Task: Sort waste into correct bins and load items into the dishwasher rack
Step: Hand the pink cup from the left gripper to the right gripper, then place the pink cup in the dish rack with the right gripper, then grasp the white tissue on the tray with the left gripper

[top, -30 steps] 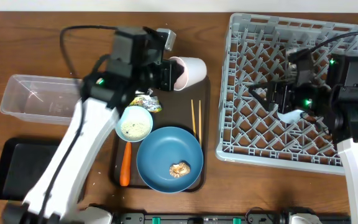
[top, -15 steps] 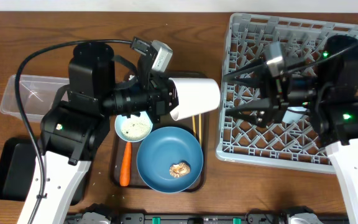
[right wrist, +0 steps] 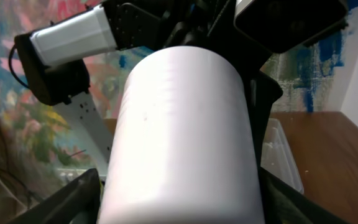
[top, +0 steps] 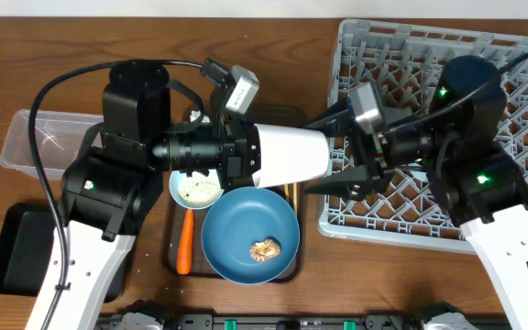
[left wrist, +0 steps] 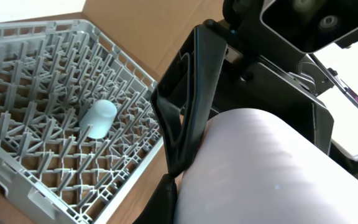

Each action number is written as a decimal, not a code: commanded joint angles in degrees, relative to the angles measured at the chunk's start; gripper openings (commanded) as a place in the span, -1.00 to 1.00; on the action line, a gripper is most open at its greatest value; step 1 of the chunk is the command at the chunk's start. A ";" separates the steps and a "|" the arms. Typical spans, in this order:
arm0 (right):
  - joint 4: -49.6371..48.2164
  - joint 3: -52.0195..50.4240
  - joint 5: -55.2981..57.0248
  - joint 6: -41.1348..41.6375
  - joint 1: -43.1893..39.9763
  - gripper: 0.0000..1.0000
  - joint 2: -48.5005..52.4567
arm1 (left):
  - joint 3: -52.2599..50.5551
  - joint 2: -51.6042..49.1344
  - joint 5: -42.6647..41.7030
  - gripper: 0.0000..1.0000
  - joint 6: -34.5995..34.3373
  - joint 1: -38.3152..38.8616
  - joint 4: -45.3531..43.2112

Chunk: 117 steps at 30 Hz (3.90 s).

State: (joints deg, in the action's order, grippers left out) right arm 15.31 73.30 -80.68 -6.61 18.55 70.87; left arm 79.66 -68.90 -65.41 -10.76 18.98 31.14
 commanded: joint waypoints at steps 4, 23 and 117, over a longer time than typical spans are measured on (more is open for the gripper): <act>0.17 0.09 -0.09 0.44 2.05 -0.02 -0.11 | 0.83 0.00 0.02 -0.82 -0.70 -0.04 -0.55; 25.18 0.09 29.03 5.05 -28.72 -0.03 -6.88 | 0.83 0.07 8.52 0.73 -0.48 -9.88 2.71; 42.75 3.45 53.20 17.68 -22.97 0.48 -1.16 | -3.39 -40.11 65.90 -0.28 0.44 0.61 11.78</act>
State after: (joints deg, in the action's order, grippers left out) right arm 57.98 77.08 -28.53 11.88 -5.37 69.49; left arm 76.42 -108.49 -0.62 -10.57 19.35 43.11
